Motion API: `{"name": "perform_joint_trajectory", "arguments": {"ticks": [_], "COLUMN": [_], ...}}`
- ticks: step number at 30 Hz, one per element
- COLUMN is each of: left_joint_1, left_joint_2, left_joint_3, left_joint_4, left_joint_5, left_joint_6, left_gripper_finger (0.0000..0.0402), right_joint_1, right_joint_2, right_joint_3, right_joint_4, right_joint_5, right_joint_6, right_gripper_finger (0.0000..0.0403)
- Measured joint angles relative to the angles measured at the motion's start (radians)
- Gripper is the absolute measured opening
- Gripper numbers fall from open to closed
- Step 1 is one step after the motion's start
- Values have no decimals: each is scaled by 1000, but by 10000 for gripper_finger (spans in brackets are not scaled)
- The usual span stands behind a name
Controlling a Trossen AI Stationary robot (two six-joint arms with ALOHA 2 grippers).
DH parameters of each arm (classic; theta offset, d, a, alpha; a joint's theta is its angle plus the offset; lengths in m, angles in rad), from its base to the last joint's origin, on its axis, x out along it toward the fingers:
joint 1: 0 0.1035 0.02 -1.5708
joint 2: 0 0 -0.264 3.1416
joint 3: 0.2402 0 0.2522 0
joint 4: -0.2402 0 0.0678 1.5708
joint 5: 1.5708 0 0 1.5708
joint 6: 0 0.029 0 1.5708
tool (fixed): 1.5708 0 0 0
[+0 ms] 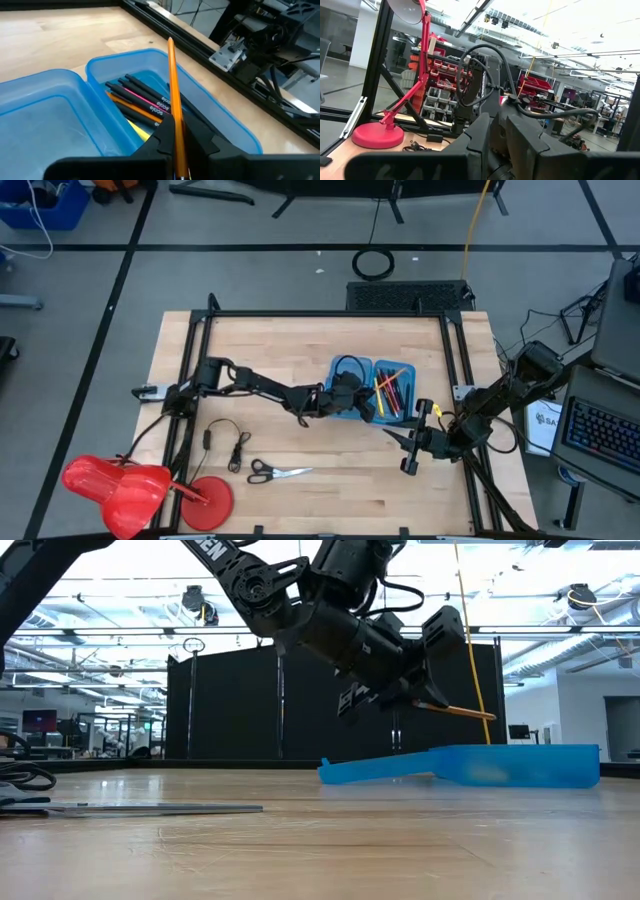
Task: Pick & place school supplies into a supply box
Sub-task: Put the orange pencil into the blue supply box, then put the black scissors into the blue supply box
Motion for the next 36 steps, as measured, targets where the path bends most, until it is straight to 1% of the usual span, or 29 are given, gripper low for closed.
{"name": "perform_joint_trajectory", "arguments": {"ticks": [2, 7, 9, 13, 24, 27, 29, 32, 36], "left_joint_1": [1, 8, 8, 8, 7, 7, 7, 7, 7], "left_joint_2": [0, 0, 0, 0, 0, 0, 0, 0, -7], "left_joint_3": [0, 0, 0, 0, 0, 0, 0, 0, 0], "left_joint_4": [2, 3, 4, 6, 7, 6, 5, 1, -12], "left_joint_5": [-10, 7, 13, 36, 38, 38, 41, 74, 112], "left_joint_6": [-13, -12, -16, -23, -23, -13, 8, 89, 123], "left_gripper_finger": [23, 59, 64, 52, 4, 5, 14, 27, 29], "right_joint_1": [0, 0, 0, 0, 0, 0, 0, 0, 0], "right_joint_2": [0, 0, 0, 0, 0, 0, 0, 0, 0], "right_joint_3": [0, 0, 0, 0, 0, 0, 0, 0, 0], "right_joint_4": [0, 0, 0, 0, 0, -1, -1, -1, -9], "right_joint_5": [0, 0, 0, 0, 0, 0, 0, 0, 0], "right_joint_6": [0, 0, 0, 0, 0, 0, 0, 10, 15], "right_gripper_finger": [52, 52, 52, 52, 52, 52, 52, 52, 52]}}
